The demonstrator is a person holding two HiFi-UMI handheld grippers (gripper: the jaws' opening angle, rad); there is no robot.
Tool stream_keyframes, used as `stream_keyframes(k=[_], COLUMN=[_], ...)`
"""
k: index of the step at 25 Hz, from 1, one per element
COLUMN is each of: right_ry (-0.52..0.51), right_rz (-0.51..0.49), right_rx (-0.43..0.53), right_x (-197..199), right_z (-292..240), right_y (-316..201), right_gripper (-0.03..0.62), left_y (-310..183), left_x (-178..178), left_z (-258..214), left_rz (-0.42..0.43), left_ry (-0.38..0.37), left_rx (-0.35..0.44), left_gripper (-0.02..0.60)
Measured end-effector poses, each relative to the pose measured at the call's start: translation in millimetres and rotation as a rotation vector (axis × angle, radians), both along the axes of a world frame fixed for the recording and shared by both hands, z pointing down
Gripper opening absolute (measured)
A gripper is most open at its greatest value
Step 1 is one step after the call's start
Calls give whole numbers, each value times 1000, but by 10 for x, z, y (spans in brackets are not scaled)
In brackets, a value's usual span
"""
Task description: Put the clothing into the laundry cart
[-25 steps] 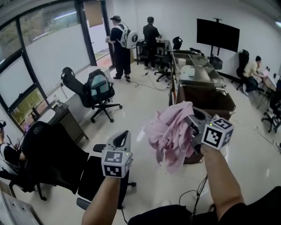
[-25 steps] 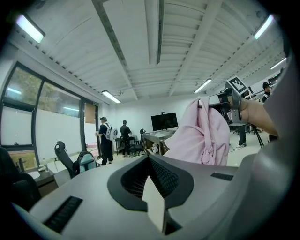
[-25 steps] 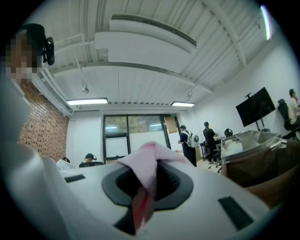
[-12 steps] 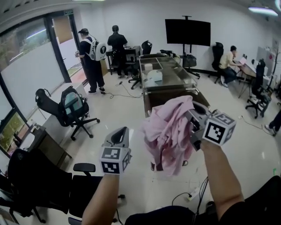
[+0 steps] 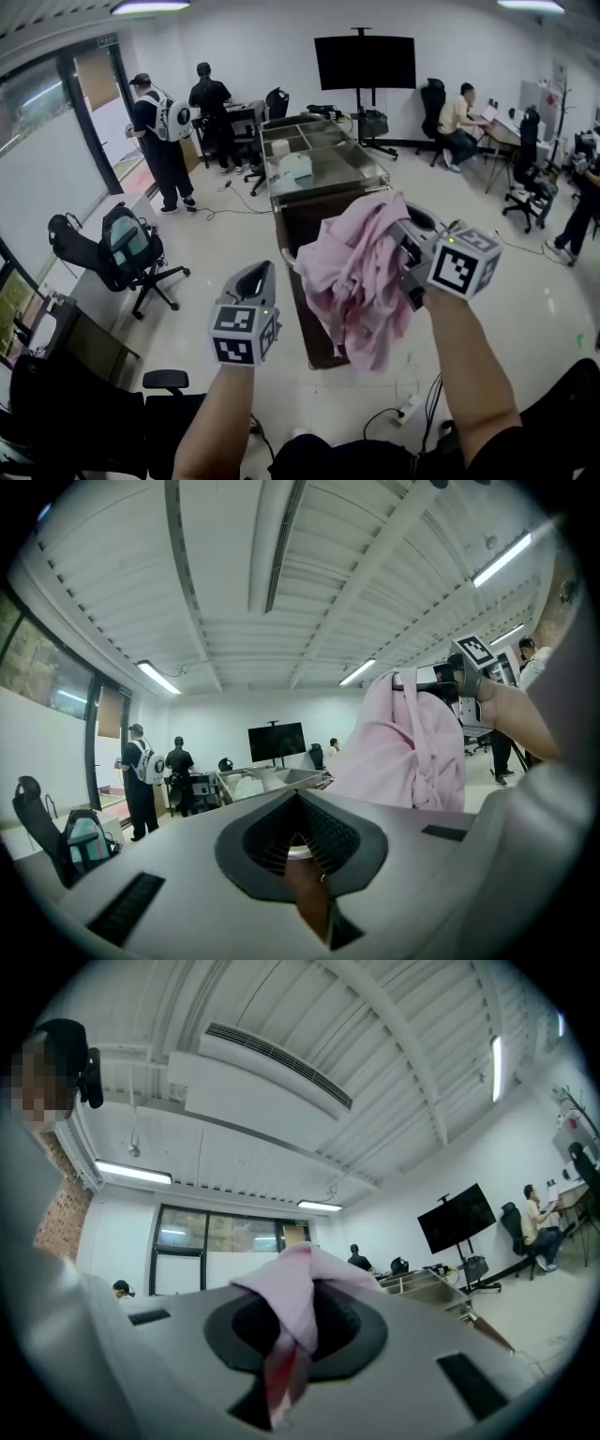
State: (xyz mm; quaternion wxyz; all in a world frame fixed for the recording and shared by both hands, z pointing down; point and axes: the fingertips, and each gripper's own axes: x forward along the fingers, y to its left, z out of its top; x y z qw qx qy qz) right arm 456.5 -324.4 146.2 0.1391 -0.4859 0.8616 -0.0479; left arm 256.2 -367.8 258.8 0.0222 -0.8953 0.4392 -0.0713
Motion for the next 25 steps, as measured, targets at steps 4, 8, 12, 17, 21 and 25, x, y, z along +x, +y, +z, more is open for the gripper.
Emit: stream_keyframes(k=[4,8,12,17,21,25], right_ry=[-6,-6,-13,-5,28,52], right_rz=[50,98,162,250,311,310], right_rx=[-6,-8,15,67,75,58], right_x=[167,282,400,532,596,674], right_z=[-7,-62,-237,-469,-643,-647], right_y=[-202,-438,-690,-1062,-1407,-1764], right_gripper=[60,60,60,60,60,60], left_y=[-283,-608,-965,-1329,-1524,-1673], left_x=[227,376,469,524,566,610], left_z=[-29,-57,-105,-199,-196,-181], left_rz=[49,98,141,187,208,205], left_ry=[-17,-23,-23,-20,-21,-12], left_rx=[5,1,0,23,28,14], left_gripper=[-2,-2,-2,-2,-2,-2])
